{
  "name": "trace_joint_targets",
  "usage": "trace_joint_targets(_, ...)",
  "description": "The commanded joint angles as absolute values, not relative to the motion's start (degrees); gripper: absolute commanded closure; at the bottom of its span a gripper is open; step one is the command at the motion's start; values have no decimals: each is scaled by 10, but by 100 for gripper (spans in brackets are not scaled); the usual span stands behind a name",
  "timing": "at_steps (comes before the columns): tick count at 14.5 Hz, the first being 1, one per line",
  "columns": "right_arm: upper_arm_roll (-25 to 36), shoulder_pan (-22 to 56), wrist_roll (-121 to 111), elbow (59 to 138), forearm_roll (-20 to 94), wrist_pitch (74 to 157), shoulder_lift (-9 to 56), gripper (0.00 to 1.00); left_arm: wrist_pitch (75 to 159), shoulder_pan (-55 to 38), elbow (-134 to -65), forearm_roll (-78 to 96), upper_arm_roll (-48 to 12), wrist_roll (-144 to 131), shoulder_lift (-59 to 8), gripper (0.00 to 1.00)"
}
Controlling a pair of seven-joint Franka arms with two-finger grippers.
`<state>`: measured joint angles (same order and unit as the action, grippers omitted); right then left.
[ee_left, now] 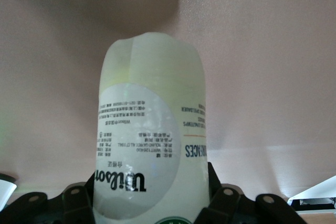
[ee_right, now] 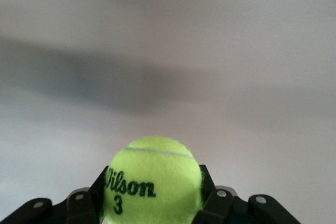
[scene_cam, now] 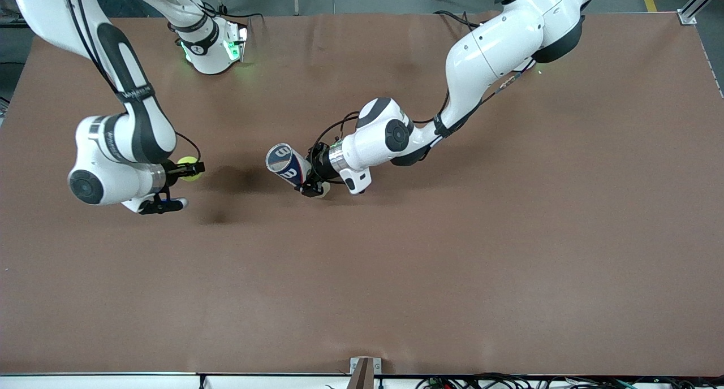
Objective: Insert tennis ball vertically with right arm
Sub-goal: 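Push the held ball into the can mouth with the right gripper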
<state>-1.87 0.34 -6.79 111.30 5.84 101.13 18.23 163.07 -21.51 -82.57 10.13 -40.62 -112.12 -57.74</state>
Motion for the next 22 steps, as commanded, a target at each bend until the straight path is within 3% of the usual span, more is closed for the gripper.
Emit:
trace_joint_targets(1, -21, 11, -48, 1068, 93, 923, 141, 63, 1628, -219, -809, 119, -413, -1114, -586, 28)
trace_joint_targets(3, -21, 25, 0, 1025, 130, 860, 141, 63, 1628, -222, -808, 119, -413, -1112, -586, 28)
trace_joint_targets(5, -21, 54, 45, 1018, 145, 848, 132, 63, 1627, -220, -808, 127, -419, -1111, -585, 30)
trace_joint_targets(11, -20, 140, 189, 992, 195, 866, 134, 63, 1628, -213, -809, 135, -430, -1078, -592, 31)
trace_joint_targets(22, -20, 203, 278, 932, 247, 928, 177, 63, 1620, -193, -814, 177, -432, -1000, -598, 32)
